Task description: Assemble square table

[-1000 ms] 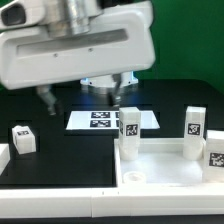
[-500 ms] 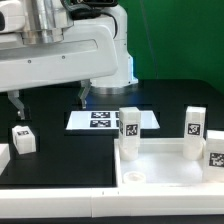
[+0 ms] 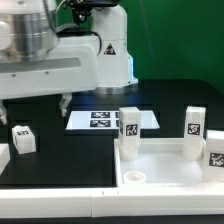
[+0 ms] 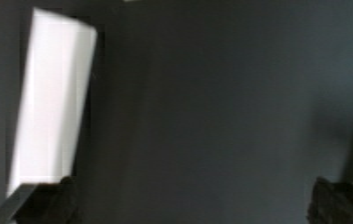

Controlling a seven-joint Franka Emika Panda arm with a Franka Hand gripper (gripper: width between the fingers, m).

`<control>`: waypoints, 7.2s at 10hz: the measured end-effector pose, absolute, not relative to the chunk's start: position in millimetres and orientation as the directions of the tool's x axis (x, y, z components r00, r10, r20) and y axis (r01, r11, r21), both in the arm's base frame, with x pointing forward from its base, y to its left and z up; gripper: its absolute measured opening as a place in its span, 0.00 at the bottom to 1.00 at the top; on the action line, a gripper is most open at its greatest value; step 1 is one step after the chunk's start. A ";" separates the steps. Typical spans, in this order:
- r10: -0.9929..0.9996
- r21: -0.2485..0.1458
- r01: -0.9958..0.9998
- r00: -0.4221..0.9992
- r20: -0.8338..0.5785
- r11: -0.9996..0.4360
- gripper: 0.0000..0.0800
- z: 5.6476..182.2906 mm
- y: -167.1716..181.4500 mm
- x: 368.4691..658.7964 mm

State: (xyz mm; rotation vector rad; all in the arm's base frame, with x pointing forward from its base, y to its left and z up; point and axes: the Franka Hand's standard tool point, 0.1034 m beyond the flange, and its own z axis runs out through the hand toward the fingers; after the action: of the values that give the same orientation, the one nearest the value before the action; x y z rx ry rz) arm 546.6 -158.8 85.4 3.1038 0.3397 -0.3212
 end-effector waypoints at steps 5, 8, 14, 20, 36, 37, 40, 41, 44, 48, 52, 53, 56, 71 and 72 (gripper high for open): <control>0.210 -0.052 0.213 0.842 -0.497 -0.976 0.81 75.2 -157.3 532.7; 0.153 -0.006 0.201 0.726 -0.670 -0.980 0.81 67.9 -161.9 511.4; 0.284 -0.094 0.325 0.610 -0.739 -0.941 0.81 43.2 -181.1 493.7; 0.136 0.036 0.254 0.625 -0.769 -0.967 0.81 38.7 -182.0 488.7; 0.056 0.094 0.209 0.615 -0.786 -0.973 0.81 28.0 -178.1 481.7; 0.049 0.104 0.209 0.620 -0.783 -0.972 0.81 15.8 -171.1 469.1; 0.038 0.099 0.193 0.603 -0.797 -0.976 0.81 12.9 -177.8 456.1; 0.034 0.097 0.185 0.599 -0.800 -0.978 0.81 10.9 -183.2 452.5; 0.029 0.100 0.179 0.605 -0.796 -0.979 0.66 12.5 -186.3 455.0; 0.030 0.101 0.180 0.610 -0.792 -0.979 0.36 12.9 -186.5 456.1; 0.085 0.053 0.173 0.704 -0.705 -0.983 0.36 68.9 -167.0 501.3; 0.129 0.049 0.206 0.762 -0.634 -0.977 0.36 75.2 -181.4 510.0; 0.173 0.070 0.231 0.867 -0.467 -0.970 0.36 65.6 -195.8 504.7; -0.029 0.025 -0.038 0.955 0.296 -0.999 0.36 150.8 -48.1 614.6; -0.002 0.065 -0.029 0.925 0.380 -0.997 0.36 149.5 -58.6 615.3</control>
Offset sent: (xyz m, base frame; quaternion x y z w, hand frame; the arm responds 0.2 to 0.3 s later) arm 0.0000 0.0000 0.0000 0.0000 -0.1938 0.0000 0.9810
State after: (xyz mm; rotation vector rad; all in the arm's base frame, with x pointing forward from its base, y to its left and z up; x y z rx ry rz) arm 615.3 -58.6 149.5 3.0139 -0.0249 0.5943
